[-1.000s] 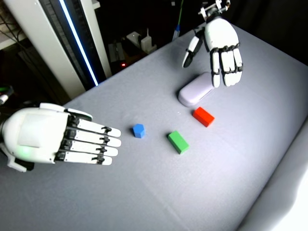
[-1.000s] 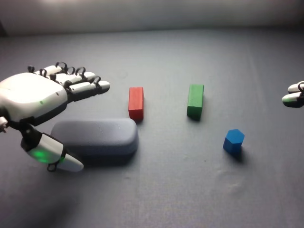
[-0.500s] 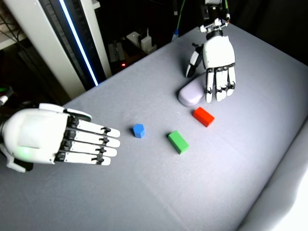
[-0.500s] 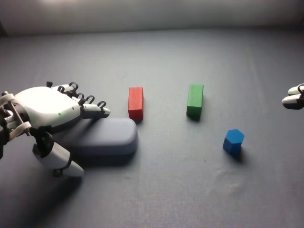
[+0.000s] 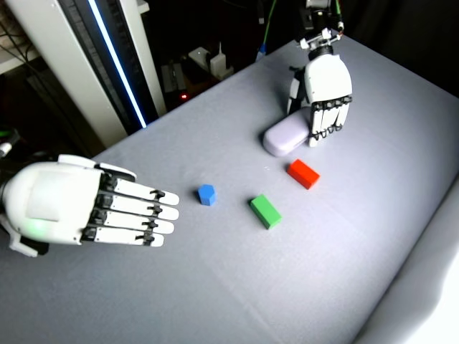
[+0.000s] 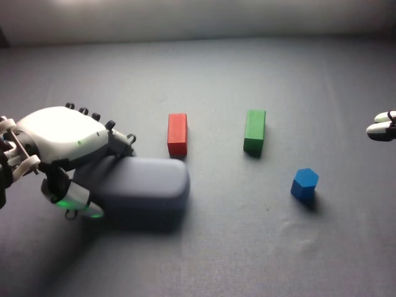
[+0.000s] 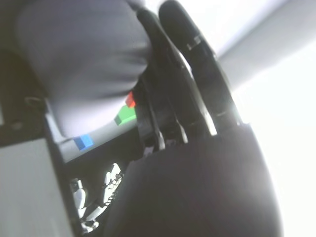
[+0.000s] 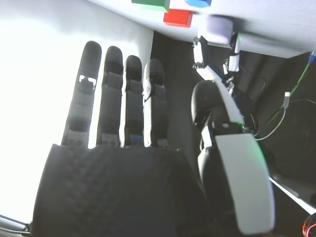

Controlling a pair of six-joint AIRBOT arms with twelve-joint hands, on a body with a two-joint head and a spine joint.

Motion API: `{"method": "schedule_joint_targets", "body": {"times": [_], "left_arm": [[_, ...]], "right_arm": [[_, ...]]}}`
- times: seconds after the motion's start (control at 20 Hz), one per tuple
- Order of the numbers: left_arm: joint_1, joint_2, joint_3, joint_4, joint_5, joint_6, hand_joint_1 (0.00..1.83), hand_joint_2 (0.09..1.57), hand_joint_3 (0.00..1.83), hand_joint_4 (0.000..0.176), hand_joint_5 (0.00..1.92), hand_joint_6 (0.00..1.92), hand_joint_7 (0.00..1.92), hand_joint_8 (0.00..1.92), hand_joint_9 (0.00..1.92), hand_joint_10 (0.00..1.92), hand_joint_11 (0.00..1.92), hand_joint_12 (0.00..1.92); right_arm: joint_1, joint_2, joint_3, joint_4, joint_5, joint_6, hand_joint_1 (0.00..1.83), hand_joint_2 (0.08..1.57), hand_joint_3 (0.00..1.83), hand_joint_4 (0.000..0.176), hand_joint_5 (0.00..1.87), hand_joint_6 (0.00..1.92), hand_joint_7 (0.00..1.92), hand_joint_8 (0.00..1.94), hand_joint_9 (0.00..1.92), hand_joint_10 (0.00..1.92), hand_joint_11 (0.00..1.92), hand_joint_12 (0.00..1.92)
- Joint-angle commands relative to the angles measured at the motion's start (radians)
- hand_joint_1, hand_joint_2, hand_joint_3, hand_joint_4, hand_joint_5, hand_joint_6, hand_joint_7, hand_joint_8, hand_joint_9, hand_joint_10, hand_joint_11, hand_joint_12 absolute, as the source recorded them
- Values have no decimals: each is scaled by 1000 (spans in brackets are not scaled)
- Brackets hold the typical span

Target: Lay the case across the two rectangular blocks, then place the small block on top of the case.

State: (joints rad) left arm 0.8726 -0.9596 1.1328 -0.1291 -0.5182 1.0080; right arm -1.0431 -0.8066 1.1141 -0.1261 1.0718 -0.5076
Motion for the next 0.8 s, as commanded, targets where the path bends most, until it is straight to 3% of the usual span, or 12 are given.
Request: {"method": "schedule_joint_targets", "body": {"times": [0.0,0.05,0.15,0.3,0.35,0.4,0.45,0.5,0.55,0.6,0.65,0.75], "left_arm": [[-12,18,-2,7,-176,-33,1272,1103,2,0,915,986,1070,920,1050,777,883,1115],[-12,23,-5,15,-193,-50,1362,1095,6,0,893,987,1053,860,1000,1070,867,1087],[-15,46,-24,46,-275,-107,1388,1085,0,0,930,944,1085,770,998,1128,886,1058],[-75,51,-33,84,-313,-111,1392,1077,0,0,916,916,1113,699,1041,1111,1011,1099],[-108,35,-20,96,-301,-111,1298,1064,0,0,969,899,1201,689,1139,699,1041,1087],[-147,11,1,114,-274,-111,1299,1045,0,0,1026,765,1251,678,1241,497,1061,1060],[-183,-17,25,129,-246,-111,1297,1048,1,0,1017,755,1241,723,1303,407,1075,1076],[-214,-42,47,143,-213,-111,1290,1066,2,0,993,778,1183,842,1287,404,994,1200],[-252,-72,73,160,-176,-111,1280,1069,1,0,1005,784,1158,868,1244,387,946,1207],[-273,-86,84,168,-158,-111,1374,1069,0,0,965,811,1114,792,1104,908,991,1052],[-304,-121,109,172,-131,-111,1390,1077,3,0,932,839,1076,833,1052,1061,1019,1010],[-332,-177,153,163,-101,-111,1391,1089,1,0,923,835,1039,899,1016,1140,1004,984]], "right_arm": [[7,1,4,29,112,8,516,1371,0,0,486,1,433,3,479,6,197,864],[7,1,4,29,112,9,511,1369,0,0,492,3,438,5,484,8,201,867],[7,1,4,29,112,11,513,1368,0,0,489,0,437,2,480,4,185,869],[7,1,4,29,111,11,517,1370,0,0,492,0,434,1,474,1,168,873],[7,1,5,29,109,11,525,1367,0,0,496,2,441,3,482,4,172,877],[7,1,5,29,109,11,523,1368,0,0,499,3,449,6,496,9,192,886],[7,-1,5,29,109,11,508,1373,1,0,490,0,437,1,481,2,170,879],[7,-3,7,29,109,11,480,1379,3,0,476,0,421,0,462,0,145,878],[8,-5,8,29,109,11,486,1378,2,0,471,0,418,0,456,0,134,878],[8,-6,8,29,109,11,474,1380,0,0,463,0,414,0,447,0,115,907],[9,-6,9,29,109,11,470,1376,0,0,468,2,421,3,455,4,120,917],[9,-6,10,29,109,11,501,1356,0,0,484,1,431,1,453,1,121,881]]}}
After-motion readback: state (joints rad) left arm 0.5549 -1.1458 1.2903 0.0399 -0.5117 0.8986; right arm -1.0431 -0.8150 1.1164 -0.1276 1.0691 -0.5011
